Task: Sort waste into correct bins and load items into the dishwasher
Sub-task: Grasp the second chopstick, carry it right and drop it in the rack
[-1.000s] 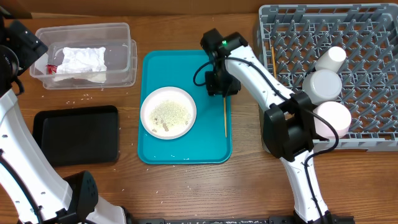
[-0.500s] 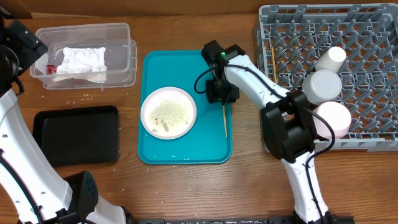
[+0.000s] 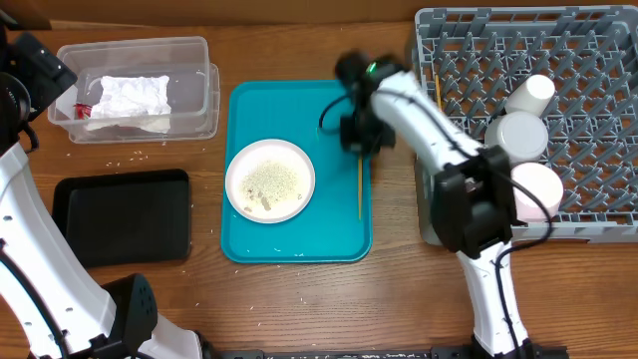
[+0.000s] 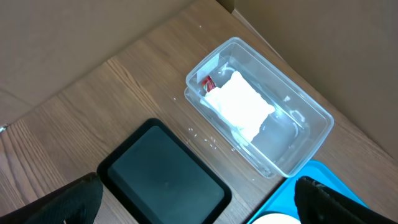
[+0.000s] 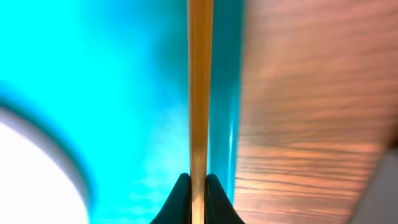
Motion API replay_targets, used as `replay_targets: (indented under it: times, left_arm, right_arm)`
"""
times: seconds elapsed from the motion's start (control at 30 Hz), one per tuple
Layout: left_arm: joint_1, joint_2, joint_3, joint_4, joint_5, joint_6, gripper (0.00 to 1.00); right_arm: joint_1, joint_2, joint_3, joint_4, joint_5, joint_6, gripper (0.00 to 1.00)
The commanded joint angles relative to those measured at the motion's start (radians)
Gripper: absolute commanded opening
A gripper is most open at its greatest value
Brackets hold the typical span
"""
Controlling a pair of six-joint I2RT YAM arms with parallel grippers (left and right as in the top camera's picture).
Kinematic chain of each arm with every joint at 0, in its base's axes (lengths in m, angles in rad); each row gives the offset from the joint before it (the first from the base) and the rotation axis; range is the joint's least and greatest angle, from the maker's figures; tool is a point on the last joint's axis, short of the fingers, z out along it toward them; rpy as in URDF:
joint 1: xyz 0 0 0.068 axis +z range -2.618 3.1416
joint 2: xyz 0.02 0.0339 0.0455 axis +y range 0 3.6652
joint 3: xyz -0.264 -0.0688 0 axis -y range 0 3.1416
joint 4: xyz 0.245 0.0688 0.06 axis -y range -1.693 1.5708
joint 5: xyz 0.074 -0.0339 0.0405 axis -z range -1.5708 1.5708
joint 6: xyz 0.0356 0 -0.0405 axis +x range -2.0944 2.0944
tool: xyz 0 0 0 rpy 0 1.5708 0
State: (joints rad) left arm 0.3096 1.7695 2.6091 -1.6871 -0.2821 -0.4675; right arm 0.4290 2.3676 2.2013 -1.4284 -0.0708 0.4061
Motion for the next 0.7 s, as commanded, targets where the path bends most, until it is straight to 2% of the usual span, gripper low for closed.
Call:
replay_targets:
  times: [0.0, 0.1, 0.23, 0.47, 0.67]
  left_arm:
    - [0.004, -0.002, 0.004, 0.0, -0.013, 0.008, 1.0]
    - [0.004, -0.002, 0.004, 0.0, -0.013, 0.008, 1.0]
    - [0.004, -0.002, 0.004, 0.0, -0.013, 0.008, 1.0]
    - [0.004, -0.002, 0.004, 0.0, -0.013, 0.008, 1.0]
    - [0.004, -0.002, 0.004, 0.0, -0.013, 0.008, 1.0]
  right_arm:
    - [-0.113, -0.025, 0.266, -0.071, -0.002, -0.068, 0.04]
    - [-0.205, -0.025, 0.436, -0.141, -0.002, -0.155, 0.04]
    - [-0.318, -0.025, 0.51, -0.191, -0.003, -0.281, 0.04]
    - [-0.418, -0.019, 0.425, -0.231, -0.108, -0.476, 0.04]
    - [-0.422, -0.019, 0.298, -0.231, -0.127, -0.482, 0.04]
